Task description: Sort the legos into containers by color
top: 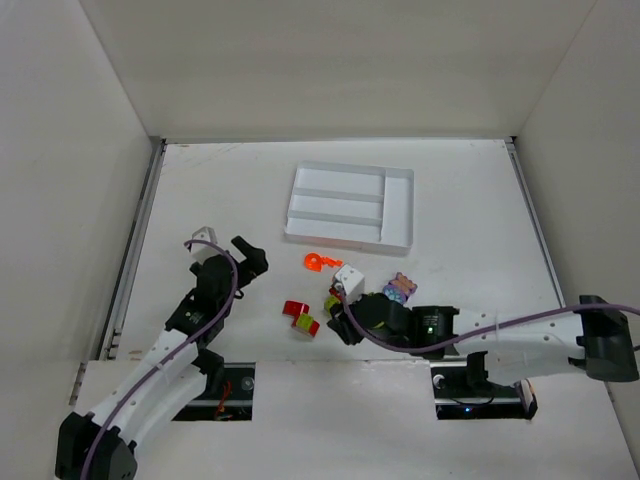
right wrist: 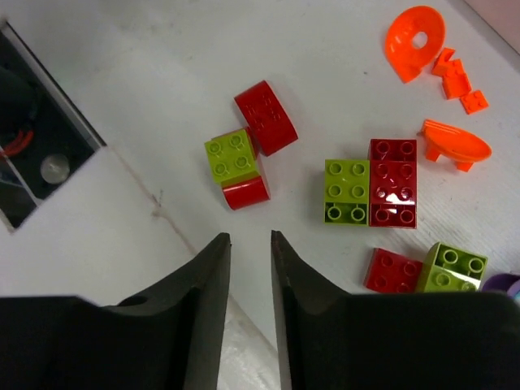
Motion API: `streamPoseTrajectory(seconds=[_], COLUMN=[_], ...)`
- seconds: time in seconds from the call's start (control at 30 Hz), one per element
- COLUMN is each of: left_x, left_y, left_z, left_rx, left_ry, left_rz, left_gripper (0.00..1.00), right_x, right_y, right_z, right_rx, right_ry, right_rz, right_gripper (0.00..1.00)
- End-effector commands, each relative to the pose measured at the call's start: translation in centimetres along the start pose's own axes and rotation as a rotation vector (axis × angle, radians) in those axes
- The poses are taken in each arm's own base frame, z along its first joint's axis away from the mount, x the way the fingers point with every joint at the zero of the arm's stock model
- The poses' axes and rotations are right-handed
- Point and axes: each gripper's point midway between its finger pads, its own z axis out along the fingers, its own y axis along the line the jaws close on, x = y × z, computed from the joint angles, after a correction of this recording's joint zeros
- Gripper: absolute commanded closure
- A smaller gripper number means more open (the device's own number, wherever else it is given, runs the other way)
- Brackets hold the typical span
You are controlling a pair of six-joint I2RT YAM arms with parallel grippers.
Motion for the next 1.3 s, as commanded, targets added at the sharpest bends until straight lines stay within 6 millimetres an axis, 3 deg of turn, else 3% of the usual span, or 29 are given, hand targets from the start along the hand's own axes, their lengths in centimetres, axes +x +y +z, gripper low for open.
streamPoseTrajectory(seconds=[0.0, 0.03, 0.07, 0.1, 0.13, 0.2, 0.27, 0.4, 0.6, 0.93, 1.17, 1.27], left_x=[-3.3, -3.7, -3.9, -3.9, -3.6, -2.7, -2.0, -1.3, -1.2, -0.6, -0.6, -0.6], left_y=[-2.7, -3.0, -3.2, -3.1, -3.0, -3.0, -2.7, -2.8, -2.6, -2.9, -2.6, -2.7], left_z=[-0.5, -0.5, -0.4, -0.2, -0.1, 0.4, 1.0, 1.1, 0.8, 1.3, 1.3, 1.3], left_rx=[0.065, 0.081, 0.092, 0.086, 0.082, 0.077, 0.074, 0.099, 0.145, 0.163, 0.158, 0.162], left_ry=[-0.096, -0.118, -0.126, -0.122, -0.105, -0.067, -0.055, -0.059, -0.102, -0.073, -0.075, -0.075], left_rz=[-0.063, -0.054, -0.046, -0.042, -0.032, -0.025, -0.027, -0.021, -0.042, -0.044, -0.050, -0.053], left_gripper=[0.03, 0.32, 0.56, 0.71, 0.78, 0.82, 0.79, 0.64, 0.55, 0.50, 0.44, 0.43], right_x=[-2.4, -2.4, -2.3, -2.2, -2.1, -1.8, -1.5, -0.8, -0.2, 0.4, 1.5, 1.2], right_y=[2.4, 2.5, 2.7, 2.9, 3.1, 3.5, 3.3, 2.7, 2.1, 2.4, 2.4, 2.6], right_z=[1.1, 1.5, 2.0, 2.4, 2.8, 3.9, 5.2, 7.5, 9.3, 10.6, 10.9, 10.6], right_rx=[-0.085, -0.089, -0.095, -0.101, -0.108, -0.127, -0.124, -0.099, -0.078, -0.092, -0.096, -0.105], right_ry=[-0.056, -0.053, -0.049, -0.042, -0.033, -0.016, 0.000, 0.036, 0.063, 0.085, 0.119, 0.114], right_rz=[-0.052, -0.066, -0.076, -0.084, -0.089, -0.106, -0.110, -0.128, -0.151, -0.141, -0.128, -0.115], right_gripper=[0.60, 0.55, 0.49, 0.45, 0.41, 0.34, 0.31, 0.28, 0.24, 0.49, 0.53, 0.65])
